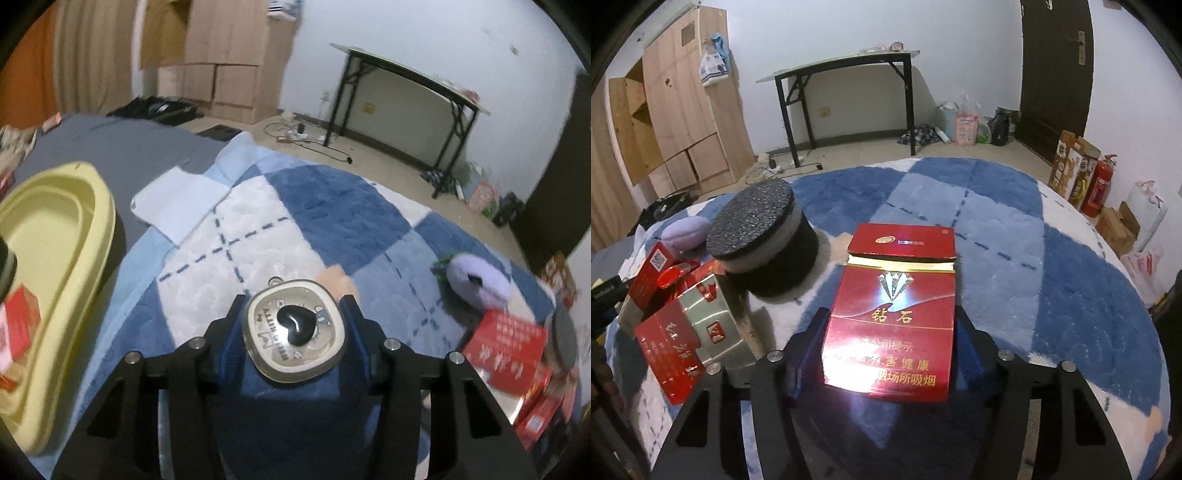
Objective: Organize rigid objects
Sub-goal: 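Carry the tin into the yellow tray with the left tool while the right places the red box there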
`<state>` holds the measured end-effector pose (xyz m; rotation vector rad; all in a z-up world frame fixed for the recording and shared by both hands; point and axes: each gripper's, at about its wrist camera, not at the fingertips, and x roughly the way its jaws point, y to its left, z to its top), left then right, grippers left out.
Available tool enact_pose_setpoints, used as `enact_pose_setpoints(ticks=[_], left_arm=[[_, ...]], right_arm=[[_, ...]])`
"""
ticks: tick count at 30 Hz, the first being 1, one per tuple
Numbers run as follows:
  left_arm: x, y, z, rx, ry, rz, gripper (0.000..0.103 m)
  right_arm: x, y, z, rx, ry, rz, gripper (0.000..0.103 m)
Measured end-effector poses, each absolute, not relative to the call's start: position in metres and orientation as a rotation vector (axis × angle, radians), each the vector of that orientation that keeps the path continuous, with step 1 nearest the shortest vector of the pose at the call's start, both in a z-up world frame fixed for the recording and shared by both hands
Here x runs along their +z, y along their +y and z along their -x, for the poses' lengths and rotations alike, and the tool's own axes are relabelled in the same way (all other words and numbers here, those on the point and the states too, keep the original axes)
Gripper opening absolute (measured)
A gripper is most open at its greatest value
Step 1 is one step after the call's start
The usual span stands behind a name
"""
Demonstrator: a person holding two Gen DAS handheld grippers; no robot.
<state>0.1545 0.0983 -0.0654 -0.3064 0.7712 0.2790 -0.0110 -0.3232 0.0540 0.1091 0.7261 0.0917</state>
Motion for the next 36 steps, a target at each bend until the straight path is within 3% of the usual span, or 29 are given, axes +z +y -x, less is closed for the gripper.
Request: enact_pose_setpoints(ticks=[7, 13, 20, 23, 30, 36], left_arm=[[-0.009, 0.092, -0.128, 0.157, 0.763, 0.128, 0.052], [0.077, 0.107, -0.089, 0.094, 0.77, -0.011, 0.052], [0.149, 0.141, -0.023, 0.114, 0.716, 0.018, 0.052], [0.141, 0.153, 0.01, 0.14, 0.674, 0.017, 0.052], [0.053, 0.17, 0.061, 0.176, 0.721, 0.15, 0.052], [0.04, 0.185, 0.06, 0.121, 0.755, 0.13, 0.052]], right_arm=[[0.069, -0.338, 0.019, 0.143, 0.664, -0.119, 0.057], [0.115, -0.354, 0.048, 0.18, 0.547, -0.136, 0.057], [0.142, -0.34, 0.125, 0.339, 0.521, -0.154, 0.057], [0.147, -0.336, 0.15, 0.391, 0.55, -0.17, 0.057], [0.141, -0.315, 0.2, 0.444, 0.569, -0.034, 0.057], [0.14, -0.264, 0.194, 0.523, 0.611, 0.107, 0.057]])
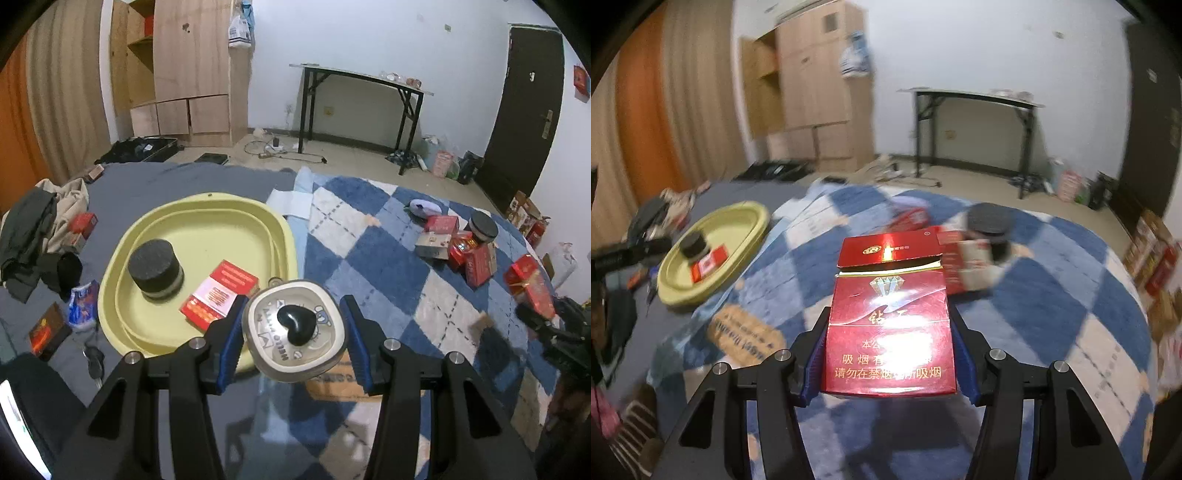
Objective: Organize rigid objects
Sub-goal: 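Carry the tin into the yellow tray with the left tool while the right places the red box there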
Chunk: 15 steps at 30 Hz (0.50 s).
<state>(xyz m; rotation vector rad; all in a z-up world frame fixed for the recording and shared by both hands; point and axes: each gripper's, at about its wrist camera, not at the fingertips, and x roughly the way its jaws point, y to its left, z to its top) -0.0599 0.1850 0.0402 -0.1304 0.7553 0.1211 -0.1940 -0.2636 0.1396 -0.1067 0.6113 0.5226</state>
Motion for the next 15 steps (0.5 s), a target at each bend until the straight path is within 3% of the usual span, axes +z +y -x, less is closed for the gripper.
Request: enact_pose_setpoints(ticks=[8, 15], left_arm=[[0.076, 0.275, 0.008, 0.189, 0.82, 0.049, 0.052], [0.032, 0.331, -0.064, 0.271, 0.883, 0.079, 0.052]], right_arm=[[0.17, -0.148, 0.163, 0.736, 0.592, 0.175, 0.057], [0.161, -0.027, 0.134, 0.89, 0.601, 0.294, 0.057]])
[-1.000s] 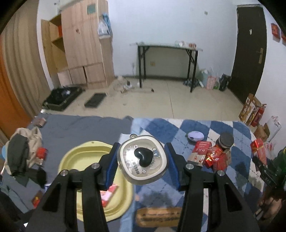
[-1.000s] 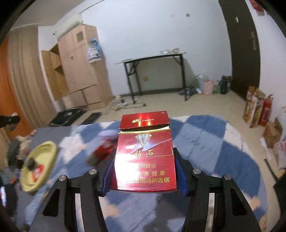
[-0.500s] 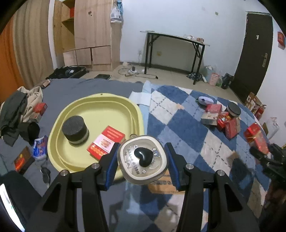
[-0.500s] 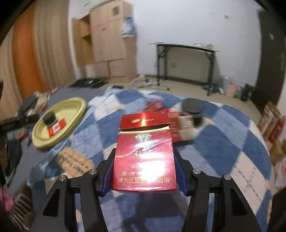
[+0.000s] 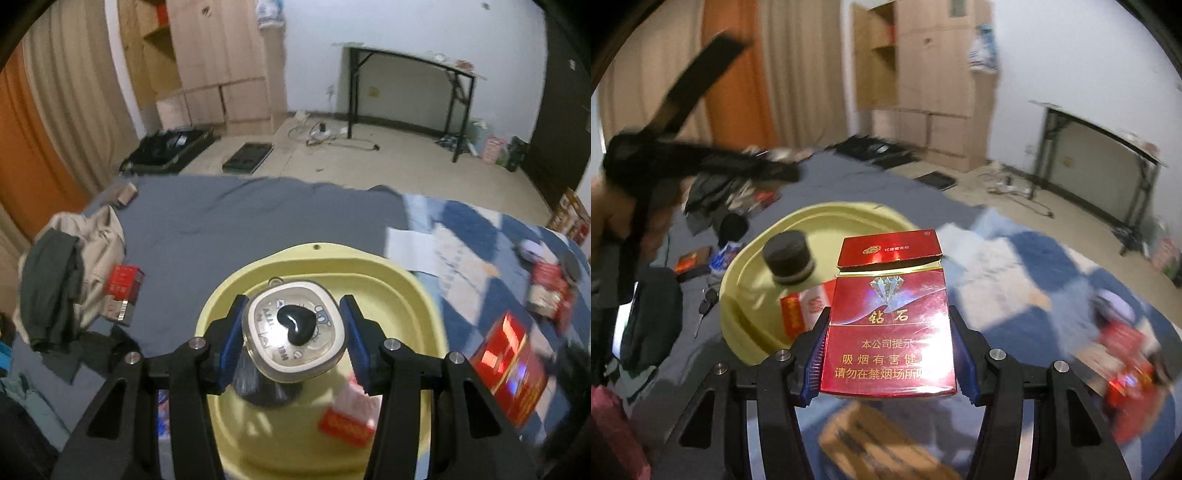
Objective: Organize rigid objects
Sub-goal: 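Carry the tin into the yellow tray with the left tool while the right places the red box there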
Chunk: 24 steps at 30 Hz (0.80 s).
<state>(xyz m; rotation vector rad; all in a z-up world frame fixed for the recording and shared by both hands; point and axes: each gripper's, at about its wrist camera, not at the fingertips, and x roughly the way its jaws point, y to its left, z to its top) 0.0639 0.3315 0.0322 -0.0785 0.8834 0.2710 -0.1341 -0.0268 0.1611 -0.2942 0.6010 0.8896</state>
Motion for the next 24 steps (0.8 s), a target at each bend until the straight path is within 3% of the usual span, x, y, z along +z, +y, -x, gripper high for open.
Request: enact_pose_setpoints(ticks=[12, 24], left_arm=[[-0.06, 0.373, -0.108, 0.258, 0.938, 0.313, 0.052], [-0.073, 0.377, -0.107, 0.278, 0.944, 0.332, 0.052]], right_arm=[[0.114, 0.094, 0.085, 0.987, 0.692, 0.471, 0.057], [0.082, 0.134, 0.085, 0.995, 0.702, 0.507, 0.057]])
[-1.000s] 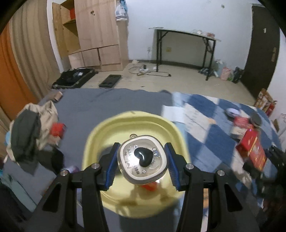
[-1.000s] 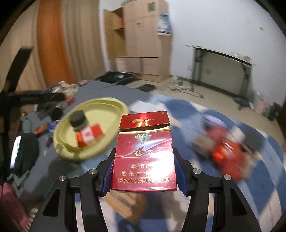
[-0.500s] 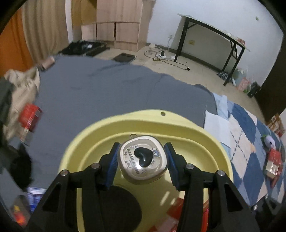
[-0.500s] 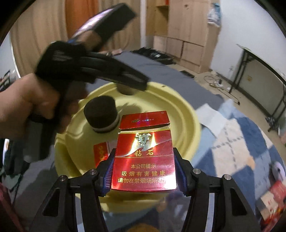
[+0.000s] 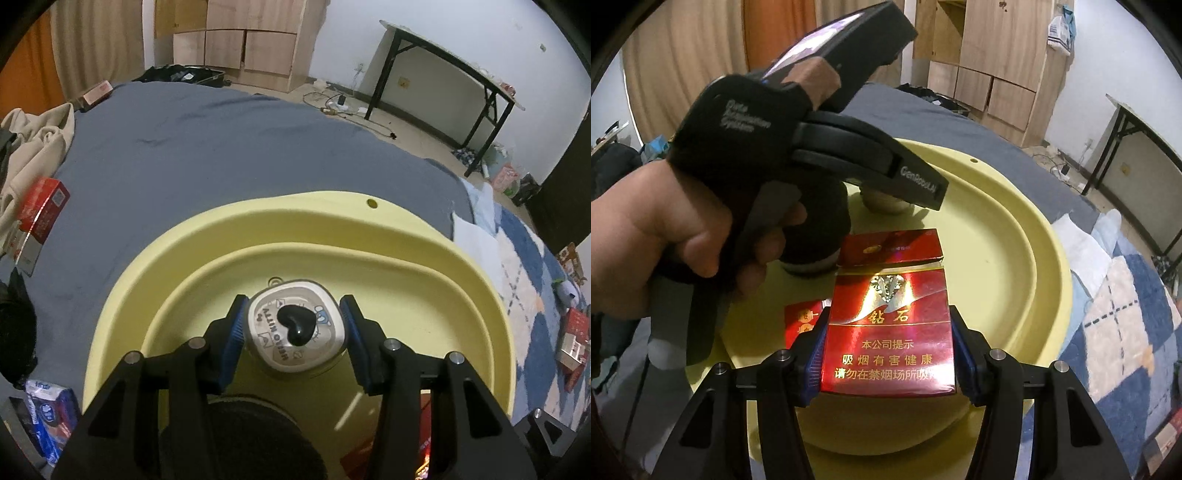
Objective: Organize rigid objects
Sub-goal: 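Carry the tin into the yellow tray with the left tool while the right places the red box there, then open both tools and withdraw them from the yellow tray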
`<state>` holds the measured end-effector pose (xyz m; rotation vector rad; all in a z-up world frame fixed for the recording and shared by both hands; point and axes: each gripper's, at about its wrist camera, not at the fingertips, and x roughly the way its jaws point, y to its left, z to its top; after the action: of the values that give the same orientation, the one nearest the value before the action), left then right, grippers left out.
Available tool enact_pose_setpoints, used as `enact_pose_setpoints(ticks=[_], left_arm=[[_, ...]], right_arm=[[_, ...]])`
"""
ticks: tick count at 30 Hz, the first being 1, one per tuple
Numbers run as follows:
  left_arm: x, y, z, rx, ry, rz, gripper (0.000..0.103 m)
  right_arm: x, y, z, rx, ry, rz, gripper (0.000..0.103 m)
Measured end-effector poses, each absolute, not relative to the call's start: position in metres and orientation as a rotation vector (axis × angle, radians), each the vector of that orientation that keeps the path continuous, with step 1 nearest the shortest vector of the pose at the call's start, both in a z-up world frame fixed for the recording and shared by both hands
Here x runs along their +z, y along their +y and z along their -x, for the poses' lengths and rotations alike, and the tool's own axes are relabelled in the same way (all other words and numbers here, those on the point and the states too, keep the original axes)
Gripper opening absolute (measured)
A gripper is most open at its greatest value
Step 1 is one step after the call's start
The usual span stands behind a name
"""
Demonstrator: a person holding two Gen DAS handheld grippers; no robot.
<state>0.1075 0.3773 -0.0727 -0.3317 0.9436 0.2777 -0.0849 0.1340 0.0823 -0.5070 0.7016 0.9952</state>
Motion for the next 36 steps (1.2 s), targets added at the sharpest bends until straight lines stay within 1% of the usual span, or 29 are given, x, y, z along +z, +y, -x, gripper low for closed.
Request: enact_pose_setpoints(ticks=[1, 2, 3, 4, 5, 6, 7, 8, 9, 10, 12, 16, 18, 20, 22, 28, 32, 36], left_arm=[[-0.072, 0.376, -0.108, 0.285, 0.946, 0.328, 0.052], [-0.071, 0.375, -0.108, 0.294, 0.944, 0.322, 0.058], [-0.069, 0.376, -0.108, 0.303, 0.94, 0.32, 0.071], [-0.065, 0.376, -0.107, 0.32, 0.927, 0.319, 0.078], [-0.06, 0.377, -0.103, 0.327, 0.908, 0.327, 0.086], [-0.055, 0.378, -0.098, 0.326, 0.889, 0.339, 0.086], [-0.046, 0.377, -0.093, 0.321, 0.87, 0.356, 0.087], [-0.036, 0.376, -0.091, 0.315, 0.856, 0.366, 0.09], [-0.027, 0.374, -0.088, 0.311, 0.847, 0.366, 0.098], [-0.014, 0.369, -0.084, 0.312, 0.837, 0.35, 0.102], [0.014, 0.356, -0.081, 0.303, 0.829, 0.291, 0.103], [0.067, 0.312, -0.074, 0.256, 0.809, 0.177, 0.103], [0.1, 0.275, -0.07, 0.221, 0.797, 0.127, 0.103], [0.12, 0.246, -0.068, 0.183, 0.79, 0.103, 0.103], [0.138, 0.201, -0.059, 0.118, 0.795, 0.06, 0.103], [0.145, 0.098, -0.021, -0.07, 0.811, -0.056, 0.103], [0.133, 0.063, -0.004, -0.113, 0.809, 0.051, 0.103], [0.096, 0.033, 0.007, -0.084, 0.722, 0.118, 0.103]], right_arm=[[0.082, 0.136, 0.085, 0.997, 0.701, 0.503, 0.057], [0.081, 0.137, 0.085, 0.998, 0.701, 0.501, 0.058], [0.081, 0.139, 0.085, 0.998, 0.697, 0.5, 0.058], [0.081, 0.139, 0.084, 1.001, 0.695, 0.494, 0.06], [0.08, 0.134, 0.083, 1.007, 0.693, 0.487, 0.068], [0.081, 0.132, 0.084, 1.013, 0.689, 0.481, 0.085], [0.083, 0.127, 0.085, 1.023, 0.682, 0.467, 0.091], [0.087, 0.119, 0.087, 1.038, 0.671, 0.442, 0.096], [0.09, 0.112, 0.088, 1.047, 0.665, 0.424, 0.098], [0.095, 0.102, 0.091, 1.054, 0.66, 0.406, 0.099], [0.109, 0.076, 0.097, 1.061, 0.651, 0.35, 0.102], [0.138, 0.009, 0.102, 0.993, 0.624, 0.237, 0.103], [0.152, -0.032, 0.103, 0.929, 0.602, 0.218, 0.103], [0.164, -0.077, 0.108, 0.853, 0.581, 0.211, 0.103], [0.172, -0.128, 0.113, 0.765, 0.584, 0.197, 0.103], [0.169, -0.264, 0.134, 0.552, 0.661, 0.111, 0.103], [0.168, -0.318, 0.15, 0.469, 0.693, 0.075, 0.103], [0.167, -0.351, 0.164, 0.435, 0.65, 0.028, 0.103]])
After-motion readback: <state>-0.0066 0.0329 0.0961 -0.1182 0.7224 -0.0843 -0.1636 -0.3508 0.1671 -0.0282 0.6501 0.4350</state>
